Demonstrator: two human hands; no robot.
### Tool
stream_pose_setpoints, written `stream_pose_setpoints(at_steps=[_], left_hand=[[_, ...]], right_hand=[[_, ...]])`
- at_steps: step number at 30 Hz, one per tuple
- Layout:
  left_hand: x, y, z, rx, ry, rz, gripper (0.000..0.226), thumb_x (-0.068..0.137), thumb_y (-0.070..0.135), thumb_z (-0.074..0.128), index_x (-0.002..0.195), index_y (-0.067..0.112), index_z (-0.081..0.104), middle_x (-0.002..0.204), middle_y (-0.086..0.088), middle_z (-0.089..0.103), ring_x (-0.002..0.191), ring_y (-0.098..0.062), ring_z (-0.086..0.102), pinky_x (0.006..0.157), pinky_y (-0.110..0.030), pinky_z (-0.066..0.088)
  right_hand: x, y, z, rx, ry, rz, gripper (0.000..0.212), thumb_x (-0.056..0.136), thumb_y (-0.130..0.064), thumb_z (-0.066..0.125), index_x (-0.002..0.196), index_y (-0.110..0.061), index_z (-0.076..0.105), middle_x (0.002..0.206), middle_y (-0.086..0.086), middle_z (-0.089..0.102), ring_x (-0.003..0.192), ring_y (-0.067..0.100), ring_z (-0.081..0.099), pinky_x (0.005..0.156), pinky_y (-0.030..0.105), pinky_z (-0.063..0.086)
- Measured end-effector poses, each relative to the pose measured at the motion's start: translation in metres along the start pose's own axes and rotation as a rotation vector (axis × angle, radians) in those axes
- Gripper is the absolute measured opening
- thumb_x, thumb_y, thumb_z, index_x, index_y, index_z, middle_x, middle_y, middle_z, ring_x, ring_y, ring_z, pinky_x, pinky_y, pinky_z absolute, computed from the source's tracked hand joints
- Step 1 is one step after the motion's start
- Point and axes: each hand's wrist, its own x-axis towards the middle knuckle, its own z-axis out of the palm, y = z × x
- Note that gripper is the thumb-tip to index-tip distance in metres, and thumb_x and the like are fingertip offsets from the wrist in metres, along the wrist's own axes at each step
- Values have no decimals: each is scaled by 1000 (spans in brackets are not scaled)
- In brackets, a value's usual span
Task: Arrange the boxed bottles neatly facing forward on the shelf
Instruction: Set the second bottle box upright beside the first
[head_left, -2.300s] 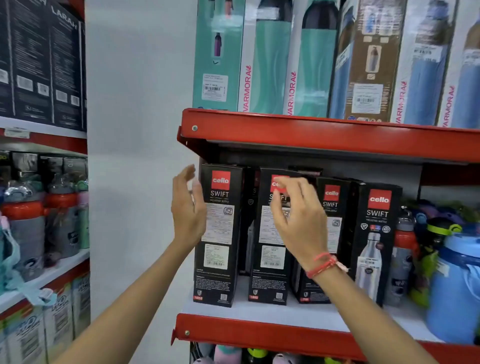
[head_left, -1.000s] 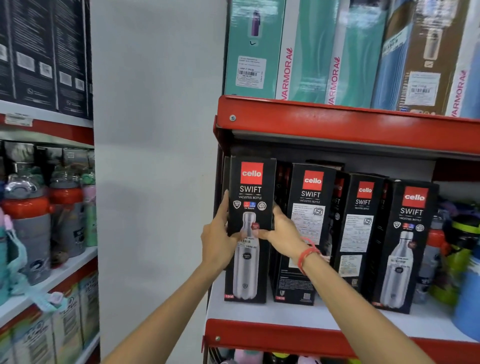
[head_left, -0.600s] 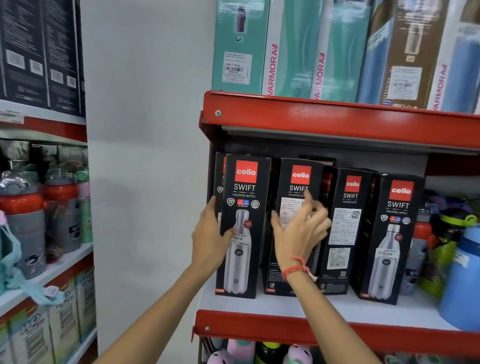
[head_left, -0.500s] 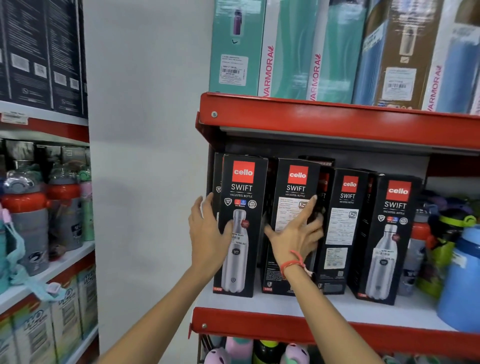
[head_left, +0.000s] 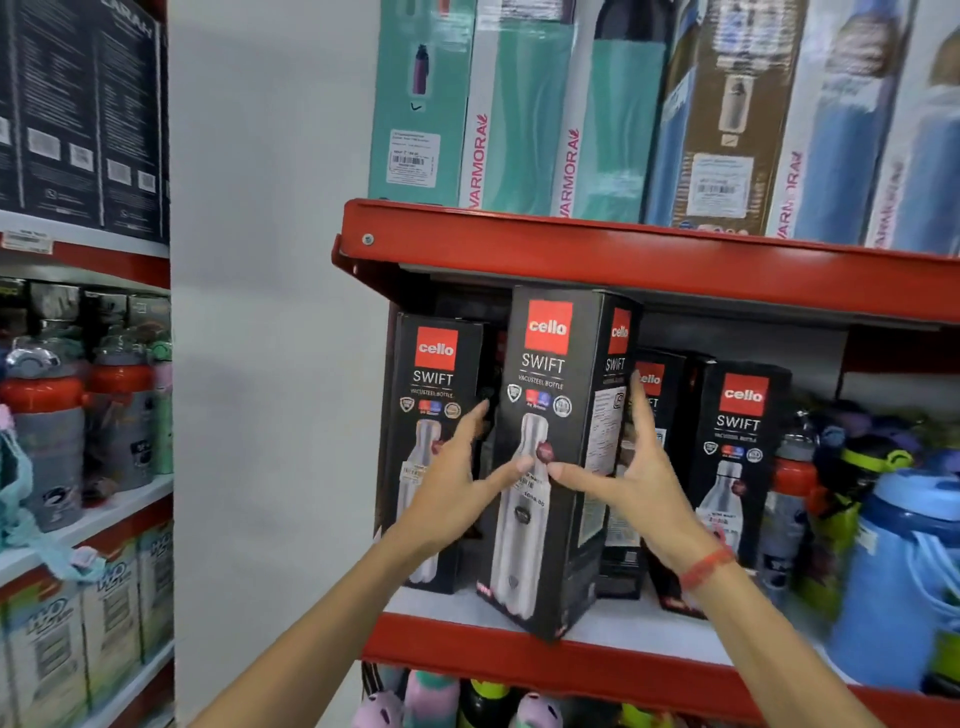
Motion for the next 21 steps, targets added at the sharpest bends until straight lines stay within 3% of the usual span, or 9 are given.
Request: stream_pose_setpoints(at_steps=[4, 7, 9, 11, 13, 15, 18, 21], left_hand=[[-2, 6, 5, -40, -152, 14, 89, 79, 24, 76, 148, 34, 21, 142, 19, 47, 128, 5, 43, 110, -30, 38], [0, 8, 12, -106, -97, 17, 94, 76, 6, 77, 145, 36, 20, 128, 27, 48, 115, 16, 49, 98, -17, 45], [6, 6, 18, -90, -30, 22, 99, 74, 4, 77, 147, 34, 17, 123, 31, 47, 111, 19, 50, 98, -18, 46], [14, 1, 24, -35, 41, 34, 103, 74, 7, 78, 151, 29, 13, 128, 28, 49, 120, 12, 48, 104, -25, 42], [22, -5, 31, 8, 95, 41, 106, 75, 9, 78, 152, 29, 9, 137, 21, 47, 130, 2, 43, 109, -27, 36], [31, -9, 37, 65, 137, 22, 108, 75, 8, 77, 152, 27, 5, 142, 14, 44, 134, -4, 39, 107, -24, 33], [41, -13, 45, 167, 167, -49, 108, 77, 4, 74, 152, 25, 0, 139, 2, 52, 123, -8, 47, 92, -17, 37], [48, -21, 51, 249, 175, -126, 107, 79, 3, 71, 151, 26, -6, 135, -8, 57, 118, -28, 57, 94, -35, 47]], right_hand=[[-7, 0, -21, 9, -142, 11, 120, 60, -23, 87, 144, -55, 7, 135, -15, 51, 121, 1, 52, 103, 23, 45], [-4, 0, -24, -3, -243, 0, 110, 71, -23, 81, 143, -56, 6, 137, -37, 41, 122, -16, 44, 110, 25, 34], [4, -3, -25, -14, -307, -6, 105, 77, -22, 76, 145, -52, 2, 129, -53, 34, 121, -26, 35, 110, 24, 30], [17, -3, -23, -26, -334, -33, 103, 81, -21, 74, 147, -48, 0, 136, -51, 26, 127, -24, 28, 112, 24, 29], [30, 3, -18, -41, -329, -65, 101, 82, -20, 72, 147, -47, 0, 151, -37, 15, 138, -12, 22, 116, 31, 29], [40, 12, -10, -56, -304, -73, 102, 83, -15, 70, 147, -45, -3, 144, -46, 17, 140, -5, 24, 116, 36, 30], [48, 33, 1, -80, -262, -53, 102, 85, -10, 68, 147, -46, -5, 118, -65, 25, 132, -11, 30, 117, 41, 29], [50, 52, 9, -47, -241, -26, 101, 86, -10, 67, 144, -53, -4, 122, -60, 30, 135, -5, 31, 116, 45, 30]])
